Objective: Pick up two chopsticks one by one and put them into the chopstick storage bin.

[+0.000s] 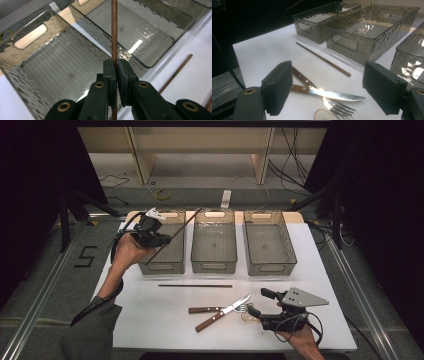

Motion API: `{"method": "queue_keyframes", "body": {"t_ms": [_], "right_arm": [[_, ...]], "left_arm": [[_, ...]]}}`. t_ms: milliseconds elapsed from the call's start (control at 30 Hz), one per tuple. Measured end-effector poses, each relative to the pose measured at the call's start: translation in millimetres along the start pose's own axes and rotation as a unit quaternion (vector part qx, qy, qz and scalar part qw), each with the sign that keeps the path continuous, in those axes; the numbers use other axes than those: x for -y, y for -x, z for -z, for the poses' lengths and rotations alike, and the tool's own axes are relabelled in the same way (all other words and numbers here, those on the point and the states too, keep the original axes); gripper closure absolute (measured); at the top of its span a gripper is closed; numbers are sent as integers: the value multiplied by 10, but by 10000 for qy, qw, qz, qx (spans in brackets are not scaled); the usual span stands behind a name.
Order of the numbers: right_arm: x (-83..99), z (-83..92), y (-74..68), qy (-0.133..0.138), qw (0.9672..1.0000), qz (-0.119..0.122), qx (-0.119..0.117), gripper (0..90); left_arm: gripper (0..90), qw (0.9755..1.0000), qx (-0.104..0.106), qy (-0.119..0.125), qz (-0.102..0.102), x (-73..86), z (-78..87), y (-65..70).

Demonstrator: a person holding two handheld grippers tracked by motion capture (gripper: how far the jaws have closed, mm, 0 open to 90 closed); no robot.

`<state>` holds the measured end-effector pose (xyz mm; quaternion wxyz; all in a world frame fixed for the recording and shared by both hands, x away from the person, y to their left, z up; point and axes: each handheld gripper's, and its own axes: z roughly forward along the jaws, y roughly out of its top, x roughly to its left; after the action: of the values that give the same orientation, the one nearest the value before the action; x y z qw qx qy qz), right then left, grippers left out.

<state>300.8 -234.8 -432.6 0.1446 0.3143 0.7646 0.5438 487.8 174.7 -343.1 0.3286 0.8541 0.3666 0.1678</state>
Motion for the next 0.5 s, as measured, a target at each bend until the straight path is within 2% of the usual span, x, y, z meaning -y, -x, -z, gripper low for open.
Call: {"method": "queue_keyframes", "body": {"t_ms": [333,500], "right_arm": [[2,-11,-4,-3,10000,18,-55,245],[3,-11,8,-11,10000,-8,-59,245]], "left_arm": [[847,9989,-324,28,335,35,-98,-235],[847,9980,-481,-2,416,55,-158,-319]]}}
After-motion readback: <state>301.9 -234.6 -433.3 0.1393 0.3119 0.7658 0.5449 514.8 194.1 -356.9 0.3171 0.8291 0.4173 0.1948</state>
